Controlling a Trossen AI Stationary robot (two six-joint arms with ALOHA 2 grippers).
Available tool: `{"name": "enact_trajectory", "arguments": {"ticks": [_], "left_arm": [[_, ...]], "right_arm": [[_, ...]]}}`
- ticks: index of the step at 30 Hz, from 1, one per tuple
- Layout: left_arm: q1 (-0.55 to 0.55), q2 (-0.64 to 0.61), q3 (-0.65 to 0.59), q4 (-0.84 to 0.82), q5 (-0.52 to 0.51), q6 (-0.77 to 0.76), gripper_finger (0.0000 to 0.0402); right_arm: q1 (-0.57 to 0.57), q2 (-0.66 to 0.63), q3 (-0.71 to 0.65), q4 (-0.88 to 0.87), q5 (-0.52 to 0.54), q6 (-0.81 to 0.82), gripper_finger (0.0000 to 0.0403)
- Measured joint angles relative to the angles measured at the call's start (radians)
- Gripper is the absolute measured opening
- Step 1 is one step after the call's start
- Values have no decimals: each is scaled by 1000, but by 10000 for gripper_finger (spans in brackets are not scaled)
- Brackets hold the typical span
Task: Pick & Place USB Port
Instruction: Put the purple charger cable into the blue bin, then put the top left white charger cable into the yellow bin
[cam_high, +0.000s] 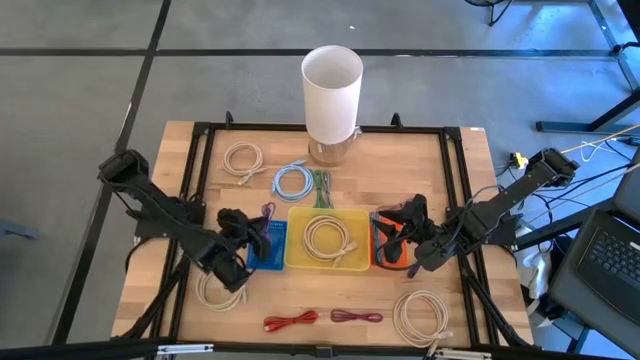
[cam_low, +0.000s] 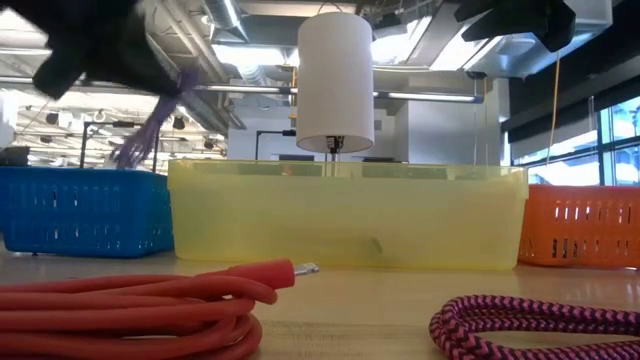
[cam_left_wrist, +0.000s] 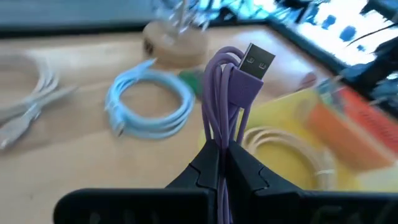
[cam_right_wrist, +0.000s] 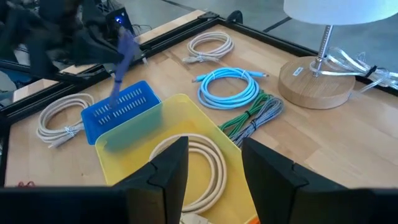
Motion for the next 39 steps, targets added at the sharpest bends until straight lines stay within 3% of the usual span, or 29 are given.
{"name": "enact_trajectory", "arguments": {"ticks": [10, 18, 23, 26, 34, 39], "left_arm": [[0, 109, -110, 42, 113, -282, 4], [0, 154, -114, 57, 188, -302, 4], [6, 173, -114, 58, 184, -298, 8], [6, 175, -114, 57, 158, -275, 34], [13, 170, -114, 50, 129, -266, 148], [17, 157, -115, 51, 123, -261, 189]], "right_arm": [[0, 1, 0, -4, -24, -30, 153], [0, 1, 0, -8, -23, -30, 153], [0, 1, 0, -7, -23, -29, 153], [0, 1, 0, -7, -24, -25, 153], [0, 1, 0, -2, -26, -22, 153], [0, 1, 0, 0, -26, -21, 153]]}}
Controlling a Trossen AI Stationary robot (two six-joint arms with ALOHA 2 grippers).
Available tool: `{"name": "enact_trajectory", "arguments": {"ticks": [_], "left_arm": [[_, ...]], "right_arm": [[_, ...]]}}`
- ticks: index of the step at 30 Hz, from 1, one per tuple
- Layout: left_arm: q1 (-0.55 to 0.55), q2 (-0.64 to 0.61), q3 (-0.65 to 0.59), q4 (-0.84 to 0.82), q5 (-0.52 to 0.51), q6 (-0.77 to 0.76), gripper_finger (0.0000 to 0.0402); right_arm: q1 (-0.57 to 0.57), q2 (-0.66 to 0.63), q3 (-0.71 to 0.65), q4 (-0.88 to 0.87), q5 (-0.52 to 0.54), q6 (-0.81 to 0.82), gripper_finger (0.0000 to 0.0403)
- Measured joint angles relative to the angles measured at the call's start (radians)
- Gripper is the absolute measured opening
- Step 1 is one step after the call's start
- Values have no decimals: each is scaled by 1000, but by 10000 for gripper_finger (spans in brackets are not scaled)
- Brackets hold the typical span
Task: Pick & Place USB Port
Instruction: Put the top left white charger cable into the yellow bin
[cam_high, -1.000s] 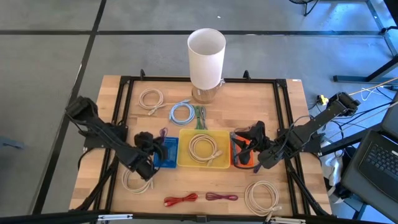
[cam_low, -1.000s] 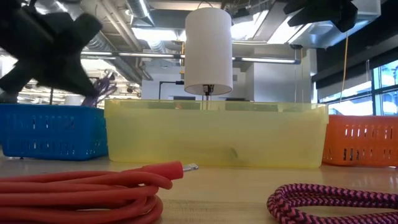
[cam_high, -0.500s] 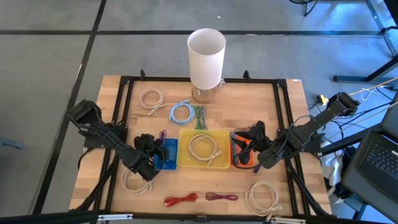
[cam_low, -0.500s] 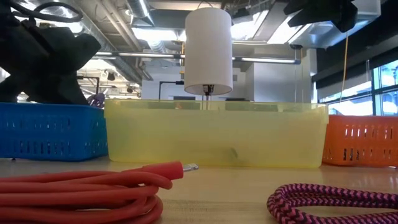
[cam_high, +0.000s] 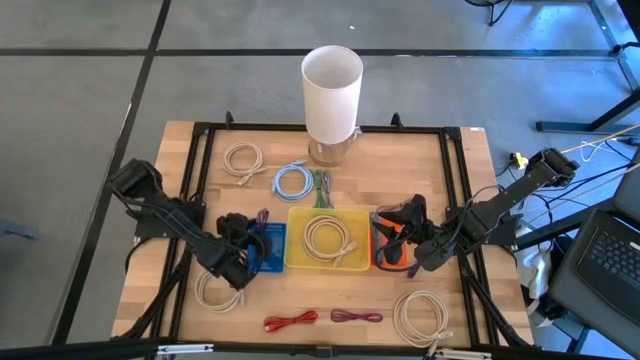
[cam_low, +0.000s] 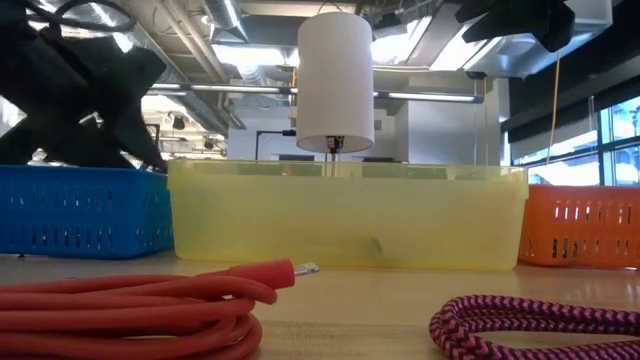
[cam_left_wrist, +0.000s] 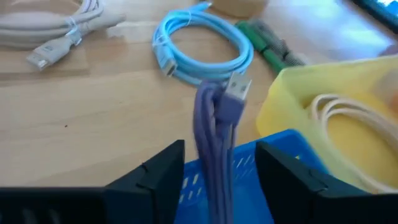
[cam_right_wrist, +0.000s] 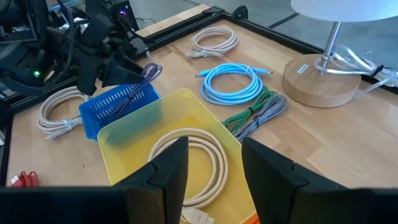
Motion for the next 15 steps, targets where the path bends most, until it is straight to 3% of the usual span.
{"name": "enact_trajectory", "arguments": {"ticks": [6, 10, 15], "left_arm": [[-33, -120, 6, -2, -200, 115, 197], [-62, -241, 28, -1, -305, 318, 194], [-76, -380, 46, 3, -348, 600, 194]], "right_arm": [[0, 0, 0, 0, -1, 0, 153], [0, 0, 0, 0, 0, -6, 153], [0, 0, 0, -1, 0, -35, 153]]}}
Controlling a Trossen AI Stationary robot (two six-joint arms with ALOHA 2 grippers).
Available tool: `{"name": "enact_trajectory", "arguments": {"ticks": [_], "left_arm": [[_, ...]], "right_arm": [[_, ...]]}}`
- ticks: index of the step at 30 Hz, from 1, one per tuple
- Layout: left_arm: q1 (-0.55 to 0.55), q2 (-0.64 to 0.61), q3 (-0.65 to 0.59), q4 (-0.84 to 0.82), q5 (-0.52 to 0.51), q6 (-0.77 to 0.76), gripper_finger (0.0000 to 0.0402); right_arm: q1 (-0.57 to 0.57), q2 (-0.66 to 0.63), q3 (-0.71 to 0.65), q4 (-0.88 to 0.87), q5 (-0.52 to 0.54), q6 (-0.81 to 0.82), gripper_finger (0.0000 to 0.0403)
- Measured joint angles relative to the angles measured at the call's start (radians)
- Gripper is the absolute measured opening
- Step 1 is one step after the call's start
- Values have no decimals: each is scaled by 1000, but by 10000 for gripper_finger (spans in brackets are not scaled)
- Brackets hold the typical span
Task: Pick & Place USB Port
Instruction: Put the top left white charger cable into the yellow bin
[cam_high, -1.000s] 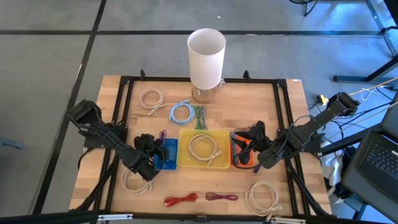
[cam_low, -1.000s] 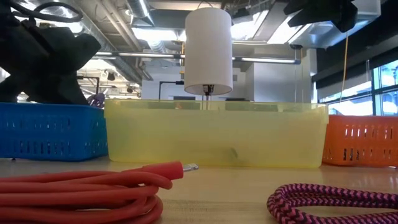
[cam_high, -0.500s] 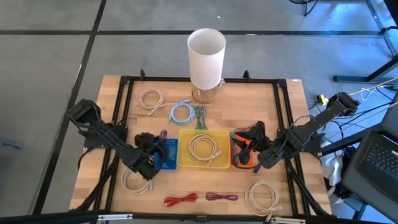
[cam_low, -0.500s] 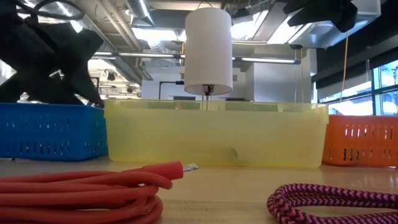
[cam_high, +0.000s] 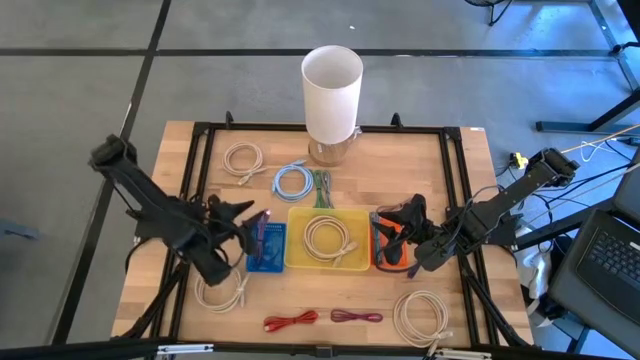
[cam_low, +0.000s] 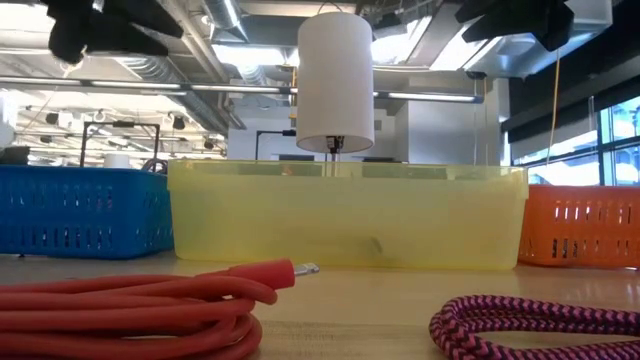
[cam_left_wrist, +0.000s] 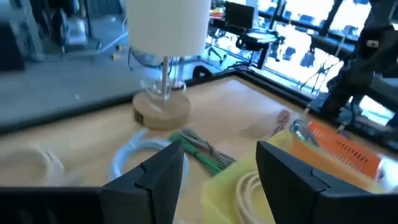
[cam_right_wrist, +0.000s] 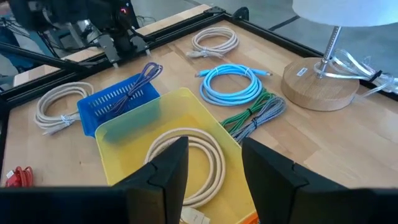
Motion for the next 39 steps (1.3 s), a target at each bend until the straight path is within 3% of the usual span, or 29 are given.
{"name": "enact_trajectory", "arguments": {"ticks": [5, 9, 14, 19, 27, 29, 33, 36, 39], "left_arm": [[0, -100, 0, -1, 0, 317, 194], [0, -147, 0, -1, 3, 515, 194], [0, -190, 0, -1, 9, 622, 194], [10, -215, 0, -2, 10, 684, 194], [93, -220, 0, -5, 26, 702, 194], [138, -226, 0, -23, 78, 664, 194], [294, -242, 1, -141, 225, 516, 193], [424, -247, 1, -240, 275, 397, 189], [545, -244, 1, -284, 334, 373, 185]], "right_arm": [[0, 0, 0, -49, -29, -16, 153], [-7, 0, 0, -166, -35, 61, 153], [-48, 0, -1, -327, -37, 177, 153], [-133, 0, -1, -374, -45, 134, 153], [-304, 0, -1, -338, -130, 30, 153], [-325, 0, -1, -325, -154, 26, 153], [-338, 0, -1, -267, -176, -24, 153], [-337, 0, -1, -206, -192, -74, 153], [-337, 0, -1, -148, -212, -109, 153]]}}
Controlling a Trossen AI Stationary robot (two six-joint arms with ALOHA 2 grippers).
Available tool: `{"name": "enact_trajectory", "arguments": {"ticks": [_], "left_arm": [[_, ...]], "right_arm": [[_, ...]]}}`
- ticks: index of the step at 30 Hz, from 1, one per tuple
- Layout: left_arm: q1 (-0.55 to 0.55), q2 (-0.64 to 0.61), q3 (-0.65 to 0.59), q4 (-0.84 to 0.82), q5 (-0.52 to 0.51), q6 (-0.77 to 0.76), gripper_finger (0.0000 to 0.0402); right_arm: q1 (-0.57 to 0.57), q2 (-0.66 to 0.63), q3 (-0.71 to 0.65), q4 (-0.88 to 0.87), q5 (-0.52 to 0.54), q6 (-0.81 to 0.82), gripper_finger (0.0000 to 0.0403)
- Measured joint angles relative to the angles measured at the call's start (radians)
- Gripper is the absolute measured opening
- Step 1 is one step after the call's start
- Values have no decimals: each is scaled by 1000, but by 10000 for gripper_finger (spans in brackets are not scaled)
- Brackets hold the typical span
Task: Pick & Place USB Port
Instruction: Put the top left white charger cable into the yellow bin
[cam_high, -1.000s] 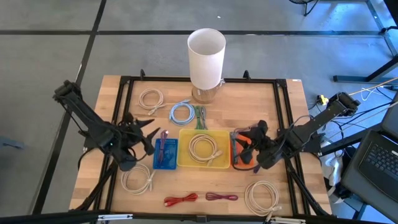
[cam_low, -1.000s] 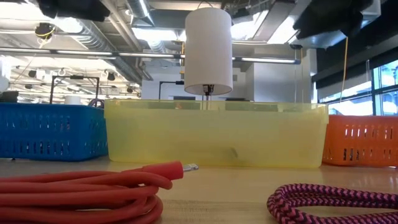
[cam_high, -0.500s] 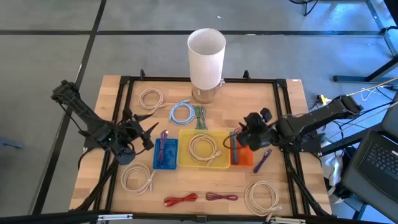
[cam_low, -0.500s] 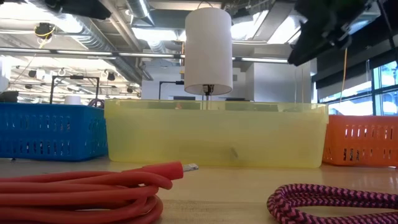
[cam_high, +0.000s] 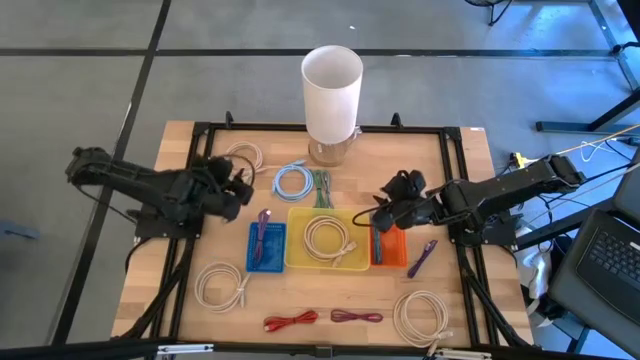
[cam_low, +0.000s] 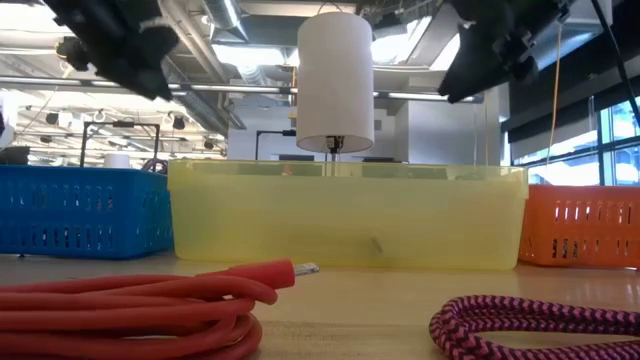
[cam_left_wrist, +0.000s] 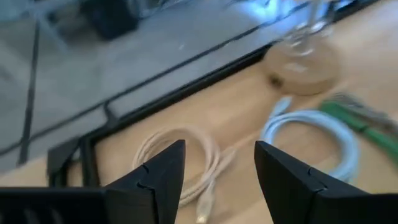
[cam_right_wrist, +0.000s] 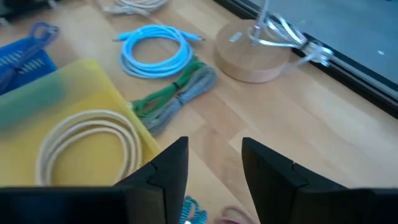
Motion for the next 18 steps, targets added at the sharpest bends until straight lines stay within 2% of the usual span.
{"name": "enact_trajectory", "arguments": {"ticks": [7, 10, 18], "left_arm": [[263, 61, 0, 27, 243, 185, 179], [353, 112, 0, 53, 301, 316, 179], [539, 271, 0, 280, 532, 714, 179]], "right_arm": [[0, 0, 0, 80, -17, -51, 153], [0, 0, 0, 87, -18, -56, 153], [0, 0, 0, 95, -44, -56, 153]]}}
